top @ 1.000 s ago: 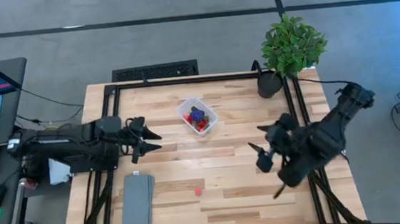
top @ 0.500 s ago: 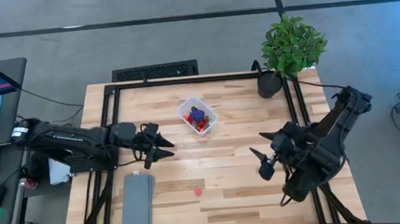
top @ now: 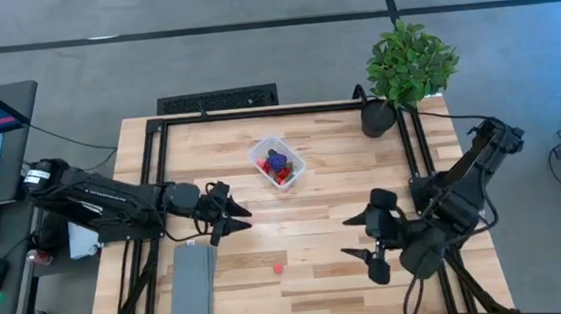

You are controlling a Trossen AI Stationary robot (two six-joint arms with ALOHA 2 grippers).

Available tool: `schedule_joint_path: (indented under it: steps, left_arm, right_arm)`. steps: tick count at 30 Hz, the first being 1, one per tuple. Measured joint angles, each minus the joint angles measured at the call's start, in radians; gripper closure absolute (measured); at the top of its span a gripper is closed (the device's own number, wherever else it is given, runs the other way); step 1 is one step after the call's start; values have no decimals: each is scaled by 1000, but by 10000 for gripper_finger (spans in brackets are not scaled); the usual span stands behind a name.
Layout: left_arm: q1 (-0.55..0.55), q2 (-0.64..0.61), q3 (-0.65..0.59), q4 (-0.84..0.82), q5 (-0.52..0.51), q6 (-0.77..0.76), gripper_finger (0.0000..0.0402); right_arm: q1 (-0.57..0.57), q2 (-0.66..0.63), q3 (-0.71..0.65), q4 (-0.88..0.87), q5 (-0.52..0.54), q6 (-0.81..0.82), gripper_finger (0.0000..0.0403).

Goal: Pick and placing Produce into tupperware
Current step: Put the peach into the transparent container

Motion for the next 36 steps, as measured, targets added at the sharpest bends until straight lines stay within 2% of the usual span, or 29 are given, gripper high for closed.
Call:
schedule_joint_path:
  steps: [7, 10, 15, 27, 32, 36]
  left_arm:
    - [-104, 96, 0, 126, -93, -44, 212]
    - [-157, 141, 0, 152, -148, -79, 212]
    - [-236, 212, 0, 227, -223, -133, 212]
    - [-327, 248, 0, 258, -335, -180, 212]
    - [-329, 248, 0, 225, -371, -179, 212]
    - [-329, 248, 0, 207, -377, -179, 212]
  right_arm:
    - [-65, 0, 0, 25, -134, -152, 101]
    - [-88, -7, -33, 120, -170, -250, 108]
    - [-158, -106, -244, 447, -314, -350, 116]
    - [-418, -527, -827, 950, -588, -314, 117]
    - [-500, -699, -976, 1002, -604, -309, 117]
    - [-554, -798, -1026, 958, -551, -310, 117]
